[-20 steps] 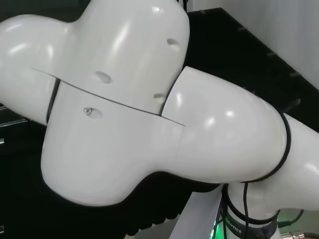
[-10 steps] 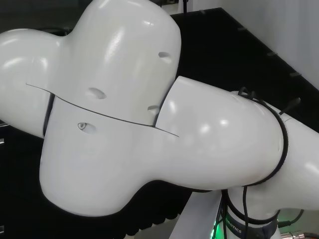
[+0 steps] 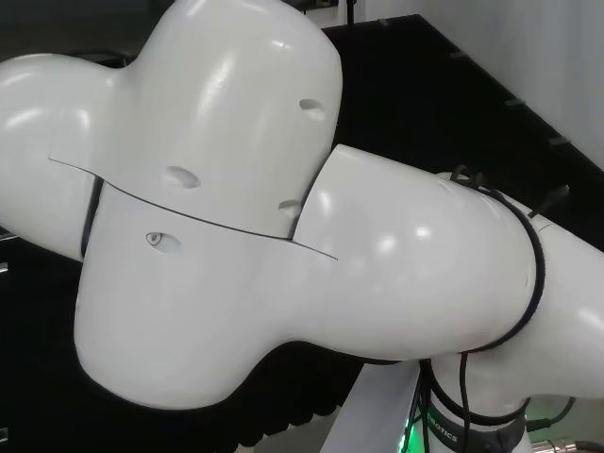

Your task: Pour all the NaCl from the weighing funnel into the round-bottom flask.

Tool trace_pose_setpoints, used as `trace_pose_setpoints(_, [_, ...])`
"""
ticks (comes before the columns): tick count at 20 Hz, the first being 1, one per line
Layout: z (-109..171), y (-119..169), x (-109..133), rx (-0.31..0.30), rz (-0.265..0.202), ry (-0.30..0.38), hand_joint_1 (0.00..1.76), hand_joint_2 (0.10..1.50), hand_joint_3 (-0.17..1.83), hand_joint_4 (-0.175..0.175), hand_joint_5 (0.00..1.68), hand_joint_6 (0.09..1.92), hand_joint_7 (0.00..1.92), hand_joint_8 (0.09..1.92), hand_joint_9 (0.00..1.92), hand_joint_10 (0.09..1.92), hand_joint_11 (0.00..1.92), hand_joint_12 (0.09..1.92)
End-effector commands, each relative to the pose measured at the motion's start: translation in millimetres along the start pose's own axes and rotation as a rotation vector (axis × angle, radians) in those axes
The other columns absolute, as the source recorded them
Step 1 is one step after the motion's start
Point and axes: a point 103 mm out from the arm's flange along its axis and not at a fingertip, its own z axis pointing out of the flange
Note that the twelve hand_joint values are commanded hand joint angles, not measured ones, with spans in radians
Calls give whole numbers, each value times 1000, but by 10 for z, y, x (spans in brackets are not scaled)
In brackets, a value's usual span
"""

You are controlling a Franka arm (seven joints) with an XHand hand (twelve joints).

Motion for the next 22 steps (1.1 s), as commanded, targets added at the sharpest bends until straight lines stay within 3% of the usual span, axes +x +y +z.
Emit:
trace_pose_setpoints(1, [0,11,-8,6,-4,50,1128,665,614,175,1302,603,489,661,892,345,724,1097])
trace_pose_setpoints(7, [32,29,-27,6,-10,144,1128,665,614,175,1302,602,490,661,892,346,722,1098])
trace_pose_setpoints(17, [67,41,-86,-6,-10,193,1128,664,616,175,1303,602,491,660,890,347,721,1101])
trace_pose_setpoints(22, [155,59,-115,-6,-15,297,1128,663,617,175,1303,602,491,660,890,348,720,1103])
